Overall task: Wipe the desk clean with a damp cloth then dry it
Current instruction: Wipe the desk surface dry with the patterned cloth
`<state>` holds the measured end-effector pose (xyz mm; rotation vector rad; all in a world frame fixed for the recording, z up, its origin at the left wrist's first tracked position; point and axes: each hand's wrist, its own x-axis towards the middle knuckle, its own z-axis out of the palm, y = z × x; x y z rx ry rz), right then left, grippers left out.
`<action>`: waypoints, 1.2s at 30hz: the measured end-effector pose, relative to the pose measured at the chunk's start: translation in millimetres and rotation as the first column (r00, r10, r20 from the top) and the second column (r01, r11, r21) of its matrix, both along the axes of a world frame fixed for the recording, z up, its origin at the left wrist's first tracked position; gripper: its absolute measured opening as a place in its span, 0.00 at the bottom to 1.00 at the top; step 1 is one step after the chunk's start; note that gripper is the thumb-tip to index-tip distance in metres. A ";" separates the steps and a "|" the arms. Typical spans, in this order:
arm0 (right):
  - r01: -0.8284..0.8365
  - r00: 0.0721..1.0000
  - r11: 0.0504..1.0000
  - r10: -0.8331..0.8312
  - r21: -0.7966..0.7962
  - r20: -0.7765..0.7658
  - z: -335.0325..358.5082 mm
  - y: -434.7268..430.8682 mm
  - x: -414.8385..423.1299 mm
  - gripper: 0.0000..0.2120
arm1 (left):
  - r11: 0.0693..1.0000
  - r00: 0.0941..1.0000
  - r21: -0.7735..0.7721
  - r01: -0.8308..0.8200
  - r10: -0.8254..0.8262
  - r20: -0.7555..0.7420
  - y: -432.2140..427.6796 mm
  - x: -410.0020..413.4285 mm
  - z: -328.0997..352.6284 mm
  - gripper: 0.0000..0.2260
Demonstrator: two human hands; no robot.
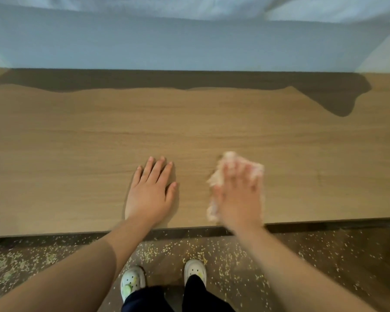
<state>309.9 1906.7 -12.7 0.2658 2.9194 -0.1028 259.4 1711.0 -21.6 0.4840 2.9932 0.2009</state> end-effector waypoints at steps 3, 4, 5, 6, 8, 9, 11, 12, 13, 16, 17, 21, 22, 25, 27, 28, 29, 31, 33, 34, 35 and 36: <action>-0.382 0.923 0.920 0.375 -0.086 -0.080 -0.4 -47.9 12.2 0.28 | 0.998 1.000 0.063 -0.012 0.013 -0.012 0.1 0.6 -0.1 0.30; -0.473 0.880 0.879 0.469 -0.053 -0.080 2.5 -39.1 5.6 0.28 | 0.998 1.000 0.064 -0.013 0.014 -0.012 -0.5 0.4 -1.0 0.30; -0.541 0.840 0.841 0.540 -0.004 -0.051 0.6 -18.4 -2.7 0.28 | 0.998 1.000 0.060 -0.014 0.015 -0.017 -1.2 0.0 -2.3 0.29; -0.538 0.843 0.843 0.538 0.001 -0.007 -4.9 9.6 -12.3 0.29 | 0.998 1.000 0.057 -0.016 0.018 -0.024 -1.6 -0.3 -2.9 0.29; -0.249 0.967 0.968 0.250 -0.030 0.040 -1.6 65.7 -32.9 0.30 | 0.999 1.000 0.042 -0.016 0.017 -0.025 -1.7 0.3 -3.1 0.27; -0.037 0.999 0.998 0.039 -0.054 0.037 0.8 85.8 -40.2 0.29 | 0.999 1.000 0.027 -0.017 0.017 -0.026 -1.3 0.5 -2.7 0.26; 0.157 0.986 0.986 -0.152 -0.055 0.074 6.7 87.2 -37.6 0.28 | 1.000 0.999 0.020 -0.021 0.021 -0.028 -0.9 0.7 -2.9 0.27; 0.139 0.988 0.990 -0.137 -0.023 0.069 10.2 71.2 -30.4 0.29 | 0.999 0.999 0.025 -0.024 0.025 -0.028 -0.3 1.0 -2.6 0.27; 0.043 0.997 0.999 -0.043 0.000 0.072 9.8 47.4 -20.2 0.30 | 0.999 0.999 0.029 -0.028 0.029 -0.029 0.0 1.2 -2.2 0.27; -0.426 0.904 0.901 0.427 -0.082 -0.008 7.3 -21.4 13.9 0.28 | 0.999 0.999 0.010 -0.032 0.032 -0.024 0.3 2.0 -1.3 0.29; -0.521 0.853 0.848 0.521 -0.096 -0.024 5.5 -27.0 17.9 0.27 | 0.999 0.999 0.004 -0.034 0.034 -0.018 0.4 2.3 -1.5 0.30; -0.436 0.899 0.900 0.435 0.009 0.040 -2.0 38.2 -13.0 0.28 | 0.999 0.999 0.018 -0.034 0.035 -0.022 0.1 2.5 -0.1 0.29; -0.254 0.967 0.967 0.253 0.025 0.040 1.5 57.9 -23.2 0.27 | 0.999 0.999 0.013 -0.030 0.031 -0.023 -0.3 2.6 0.1 0.28; 0.101 0.994 0.994 -0.098 -0.046 0.055 5.8 65.3 -31.9 0.26 | 1.000 1.000 0.005 -0.015 0.015 -0.010 -1.5 1.4 -0.9 0.28; -0.084 0.996 0.996 0.086 -0.041 0.031 -0.7 25.5 -15.3 0.28 | 1.000 1.000 -0.007 -0.011 0.011 -0.007 -1.2 0.6 -1.9 0.27; -0.249 0.968 0.967 0.249 -0.047 -0.006 -3.1 1.5 -3.2 0.27 | 1.000 1.000 -0.019 -0.016 0.015 -0.013 -1.3 0.2 -2.1 0.26; -0.377 0.926 0.922 0.375 -0.087 -0.040 -4.0 -16.4 8.2 0.26 | 0.999 1.000 -0.030 -0.021 0.021 -0.019 -1.3 0.0 -1.8 0.25; -0.543 0.839 0.837 0.543 -0.069 -0.019 -0.3 -20.5 8.7 0.25 | 0.999 0.999 -0.040 -0.023 0.022 -0.029 -1.3 -0.1 -1.8 0.23; -0.497 0.868 0.868 0.497 -0.005 0.027 -5.1 12.4 -11.2 0.25 | 0.999 0.999 -0.034 -0.009 0.007 -0.033 -2.2 -1.2 -1.5 0.23; -0.355 0.934 0.935 0.354 0.016 0.043 -3.5 32.4 -23.6 0.25 | 1.000 1.000 -0.022 -0.004 0.003 -0.030 -2.6 -1.6 -0.7 0.23; -0.161 0.987 0.986 0.160 0.044 0.033 -1.9 50.9 -35.2 0.25 | 1.000 1.000 -0.018 0.002 -0.003 -0.028 -3.0 -2.3 0.9 0.22; 0.060 0.998 0.998 -0.061 0.026 0.013 -2.3 64.8 -45.6 0.25 | 1.000 0.999 -0.027 0.012 -0.013 -0.034 -3.6 -3.7 3.1 0.22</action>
